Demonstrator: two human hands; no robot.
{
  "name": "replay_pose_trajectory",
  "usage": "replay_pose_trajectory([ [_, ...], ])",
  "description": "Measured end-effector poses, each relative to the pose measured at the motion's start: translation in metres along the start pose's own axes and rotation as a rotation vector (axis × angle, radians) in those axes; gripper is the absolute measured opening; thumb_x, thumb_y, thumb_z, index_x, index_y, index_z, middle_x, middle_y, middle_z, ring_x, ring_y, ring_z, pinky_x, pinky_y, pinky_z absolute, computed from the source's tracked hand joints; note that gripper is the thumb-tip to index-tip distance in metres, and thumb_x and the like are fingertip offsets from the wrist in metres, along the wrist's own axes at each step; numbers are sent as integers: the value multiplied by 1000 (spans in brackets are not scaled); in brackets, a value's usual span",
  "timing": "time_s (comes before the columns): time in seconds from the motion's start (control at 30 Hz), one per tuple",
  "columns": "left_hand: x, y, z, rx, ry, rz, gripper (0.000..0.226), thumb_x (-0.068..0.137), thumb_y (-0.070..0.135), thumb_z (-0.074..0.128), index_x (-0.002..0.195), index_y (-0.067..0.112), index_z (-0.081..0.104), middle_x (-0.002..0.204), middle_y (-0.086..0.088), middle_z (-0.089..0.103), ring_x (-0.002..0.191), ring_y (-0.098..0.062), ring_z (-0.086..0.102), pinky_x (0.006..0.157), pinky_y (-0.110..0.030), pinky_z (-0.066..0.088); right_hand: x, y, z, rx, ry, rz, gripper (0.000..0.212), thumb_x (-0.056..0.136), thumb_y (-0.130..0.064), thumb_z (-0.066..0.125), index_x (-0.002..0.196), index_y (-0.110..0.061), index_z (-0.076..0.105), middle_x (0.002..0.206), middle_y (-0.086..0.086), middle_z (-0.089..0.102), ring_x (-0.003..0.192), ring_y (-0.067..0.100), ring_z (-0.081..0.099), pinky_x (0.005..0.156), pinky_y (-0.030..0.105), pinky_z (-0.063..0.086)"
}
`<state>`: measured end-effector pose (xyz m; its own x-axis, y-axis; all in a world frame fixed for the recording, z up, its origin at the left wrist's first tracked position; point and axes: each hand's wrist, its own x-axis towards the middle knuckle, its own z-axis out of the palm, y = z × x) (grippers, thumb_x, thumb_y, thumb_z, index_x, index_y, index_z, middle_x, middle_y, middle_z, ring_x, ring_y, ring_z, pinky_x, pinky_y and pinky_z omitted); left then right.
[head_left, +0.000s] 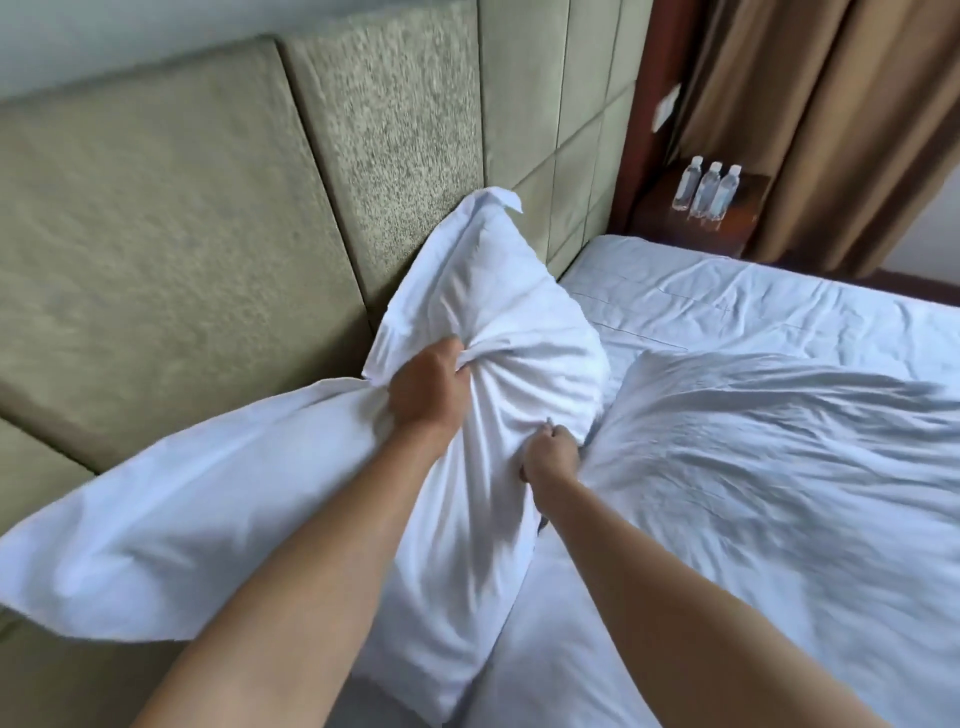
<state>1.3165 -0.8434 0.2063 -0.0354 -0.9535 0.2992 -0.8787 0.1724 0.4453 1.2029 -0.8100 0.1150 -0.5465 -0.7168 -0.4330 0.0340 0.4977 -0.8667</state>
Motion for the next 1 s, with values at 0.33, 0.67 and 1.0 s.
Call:
replay_pose_trajectory([
  [0.33,-61,96,-122,-157,335,-25,23,91,20,51,71,15,42,86,-15,64,88,-37,57,64,-35,32,-119,-98,-133,179,75,-319,35,102,-24,30,102,-1,56,94,8,53,89,23,47,76,27,31],
  [0.67,-139,214,-93,-633,436,-81,37,89,10,56,55,12,43,81,-29,63,78,-40,56,70,-35,34,-164,-89,-295,54,375,-578,24,101,-15,31,86,-4,46,86,11,52,81,23,42,62,26,17],
  [1.0,-193,251,-1,-500,-157,-266,28,83,32,64,68,14,48,89,-11,66,76,-29,59,59,-28,44,-137,5,-394,-318,318,-273,34,100,-21,36,112,1,58,121,26,58,111,37,55,87,35,41],
])
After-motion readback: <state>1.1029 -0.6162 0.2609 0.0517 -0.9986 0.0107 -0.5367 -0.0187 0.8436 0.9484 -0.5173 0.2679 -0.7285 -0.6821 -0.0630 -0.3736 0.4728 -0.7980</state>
